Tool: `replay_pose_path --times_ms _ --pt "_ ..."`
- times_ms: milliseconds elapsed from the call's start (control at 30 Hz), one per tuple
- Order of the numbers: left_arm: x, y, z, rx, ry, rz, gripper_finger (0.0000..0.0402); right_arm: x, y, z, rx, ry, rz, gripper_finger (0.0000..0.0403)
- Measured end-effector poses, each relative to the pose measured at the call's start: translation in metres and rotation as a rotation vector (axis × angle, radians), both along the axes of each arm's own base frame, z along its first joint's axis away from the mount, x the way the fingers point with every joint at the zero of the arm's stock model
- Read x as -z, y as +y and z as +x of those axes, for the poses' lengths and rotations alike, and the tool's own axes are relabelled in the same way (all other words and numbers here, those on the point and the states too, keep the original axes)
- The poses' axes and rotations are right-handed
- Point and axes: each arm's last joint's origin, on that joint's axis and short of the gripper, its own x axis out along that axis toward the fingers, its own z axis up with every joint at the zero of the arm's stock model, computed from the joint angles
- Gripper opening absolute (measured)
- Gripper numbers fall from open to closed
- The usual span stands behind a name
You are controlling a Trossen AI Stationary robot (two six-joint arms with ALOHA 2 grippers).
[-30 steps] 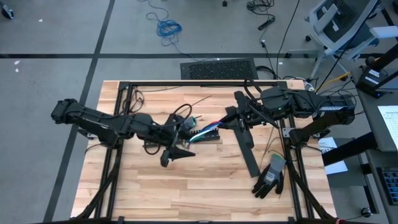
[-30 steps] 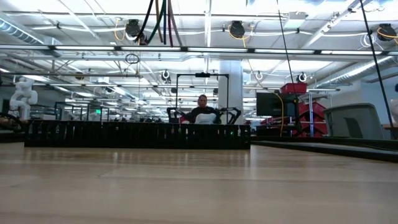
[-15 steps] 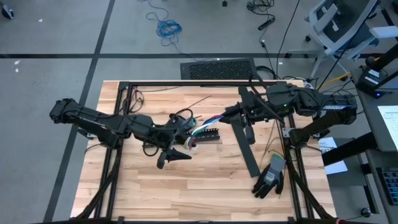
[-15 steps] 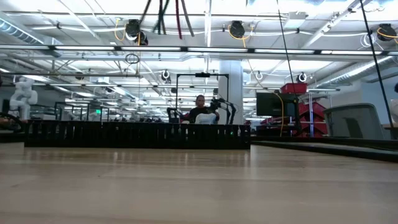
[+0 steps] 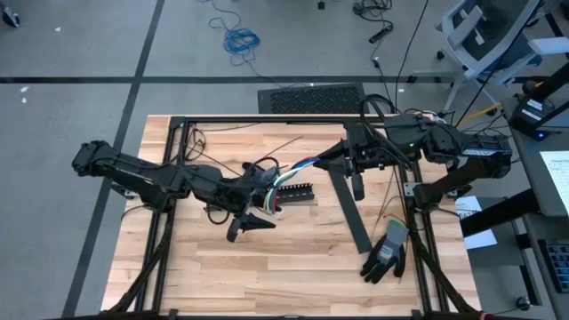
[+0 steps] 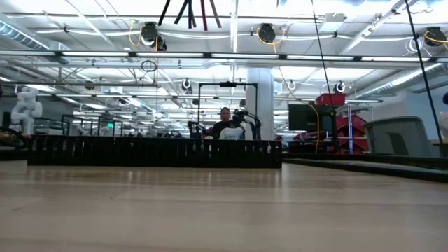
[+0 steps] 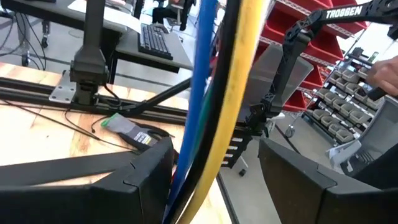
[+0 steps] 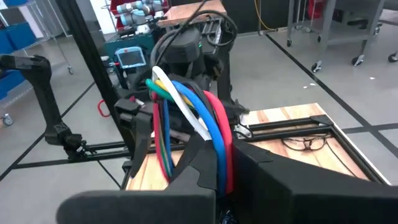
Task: Ziptie cables
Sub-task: Put the cable wires into the black cable duct
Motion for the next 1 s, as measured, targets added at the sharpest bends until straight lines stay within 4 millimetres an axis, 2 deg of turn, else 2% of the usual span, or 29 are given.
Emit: replay_pose_path --times_ms 533,700,1000 --pt "0.009 -0.009 0.007 0.004 0.033 0.013 0.023 -0.006 -0.002 -0.006 0.004 -0.039 -0.01 0.0" --pt "0.017 -0.01 0.014 -0.005 0.056 0.022 0.023 -0.007 -0.003 -0.007 0.003 -0.042 -0.009 0.0" --pt "0.021 -0.014 0.029 -0.044 -0.025 0.01 0.023 -0.007 -0.003 -0.008 0.003 -0.043 -0.009 0.0"
